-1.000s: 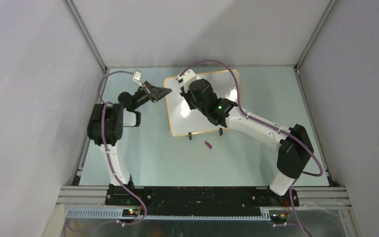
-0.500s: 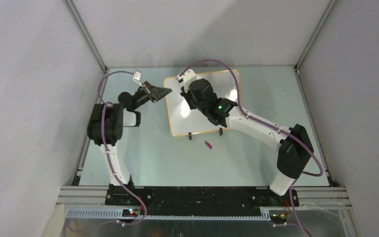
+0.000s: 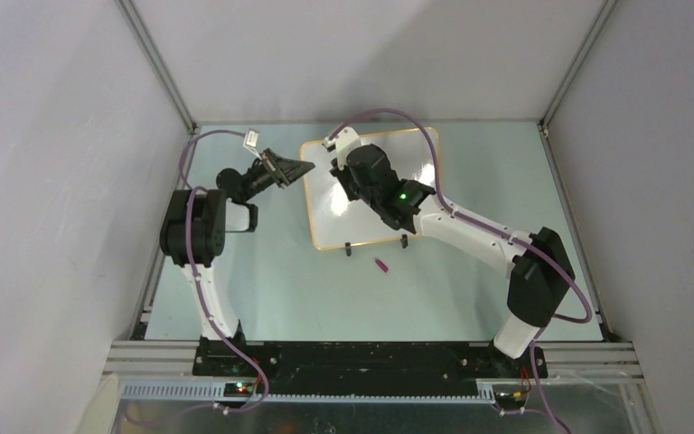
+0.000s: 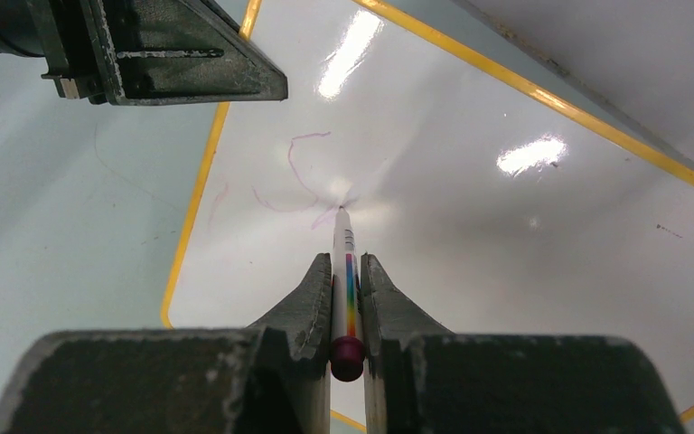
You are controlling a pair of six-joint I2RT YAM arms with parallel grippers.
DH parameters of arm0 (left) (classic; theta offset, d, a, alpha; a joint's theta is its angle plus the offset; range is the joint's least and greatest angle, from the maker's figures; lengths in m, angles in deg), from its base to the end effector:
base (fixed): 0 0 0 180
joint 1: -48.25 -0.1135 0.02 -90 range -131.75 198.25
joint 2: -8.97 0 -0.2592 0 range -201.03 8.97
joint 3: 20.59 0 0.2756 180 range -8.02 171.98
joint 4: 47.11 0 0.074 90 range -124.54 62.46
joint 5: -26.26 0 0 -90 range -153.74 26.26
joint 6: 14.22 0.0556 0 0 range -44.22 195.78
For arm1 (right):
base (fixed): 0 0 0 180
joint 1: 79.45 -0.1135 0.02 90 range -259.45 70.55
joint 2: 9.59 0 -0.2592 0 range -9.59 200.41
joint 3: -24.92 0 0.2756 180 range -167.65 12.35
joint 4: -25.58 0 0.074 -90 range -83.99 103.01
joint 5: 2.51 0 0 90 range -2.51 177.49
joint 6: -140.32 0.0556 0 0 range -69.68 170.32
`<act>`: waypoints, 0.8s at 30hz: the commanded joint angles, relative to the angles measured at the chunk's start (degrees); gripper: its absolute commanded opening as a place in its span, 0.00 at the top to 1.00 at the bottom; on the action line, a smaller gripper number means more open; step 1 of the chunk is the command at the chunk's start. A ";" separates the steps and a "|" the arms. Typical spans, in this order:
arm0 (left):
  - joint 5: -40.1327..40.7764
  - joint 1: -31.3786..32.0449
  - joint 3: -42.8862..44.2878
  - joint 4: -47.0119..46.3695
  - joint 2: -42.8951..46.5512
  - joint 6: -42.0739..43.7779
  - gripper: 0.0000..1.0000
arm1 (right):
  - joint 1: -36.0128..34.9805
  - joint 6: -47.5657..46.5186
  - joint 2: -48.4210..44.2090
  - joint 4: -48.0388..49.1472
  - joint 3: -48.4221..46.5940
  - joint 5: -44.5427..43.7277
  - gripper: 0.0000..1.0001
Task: Write a sentence on the whiteboard
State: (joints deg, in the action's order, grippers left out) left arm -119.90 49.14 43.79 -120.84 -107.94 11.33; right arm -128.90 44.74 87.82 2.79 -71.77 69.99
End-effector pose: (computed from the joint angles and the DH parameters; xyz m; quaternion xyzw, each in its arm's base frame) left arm 0.4021 -0.0524 0.1639 0.0676 0.6283 -0.6168 0.4693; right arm 0.3023 0.3276 0.3164 -0.3079 0.7716 0.0844 0.5501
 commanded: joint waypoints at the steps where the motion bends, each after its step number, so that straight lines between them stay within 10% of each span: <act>1: -4.53 1.26 0.41 -1.32 -0.96 2.79 1.00 | 1.12 0.02 -1.41 -1.31 1.31 -2.10 1.00; 24: -4.52 1.30 0.38 -1.37 -0.91 2.76 1.00 | -0.48 1.00 -2.55 -1.78 4.80 -2.85 1.00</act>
State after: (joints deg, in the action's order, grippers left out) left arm -119.88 49.14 43.79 -120.82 -108.00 11.33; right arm -129.34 45.59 86.31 2.77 -68.62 69.29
